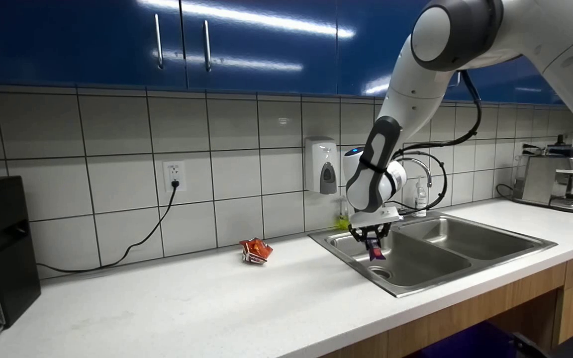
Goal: Pick up the object from the counter and put it in the sink
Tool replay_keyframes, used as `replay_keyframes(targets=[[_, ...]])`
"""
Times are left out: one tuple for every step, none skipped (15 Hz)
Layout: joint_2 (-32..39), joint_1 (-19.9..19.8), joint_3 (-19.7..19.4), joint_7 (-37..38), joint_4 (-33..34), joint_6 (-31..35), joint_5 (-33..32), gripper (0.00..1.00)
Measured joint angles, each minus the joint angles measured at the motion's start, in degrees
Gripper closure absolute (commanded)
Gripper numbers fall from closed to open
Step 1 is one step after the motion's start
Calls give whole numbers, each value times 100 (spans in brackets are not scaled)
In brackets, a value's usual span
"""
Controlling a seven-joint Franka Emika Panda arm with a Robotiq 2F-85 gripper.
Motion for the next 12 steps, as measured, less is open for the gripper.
replay_keyframes(targets=[[0,-25,-32,-18,-14,0,1,85],[0,-54,-58,-29,-28,1,1,85],[0,-86,-78,-36,-41,1,1,85],[1,-105,-111,-38,-55,1,1,85],[1,-125,-140,-39,-67,1,1,85],[1,-143,-169,-39,-77,1,1,85],[1,-153,-200,-40,-85,1,1,85],[2,-162,-226,-40,-91,1,1,60],[2,-163,-257,-40,-93,1,1,60],[2,-163,-280,-40,-93,1,1,60],[2,-163,-291,-40,-93,1,1,60],[2,-163,-294,-40,-93,1,1,60]])
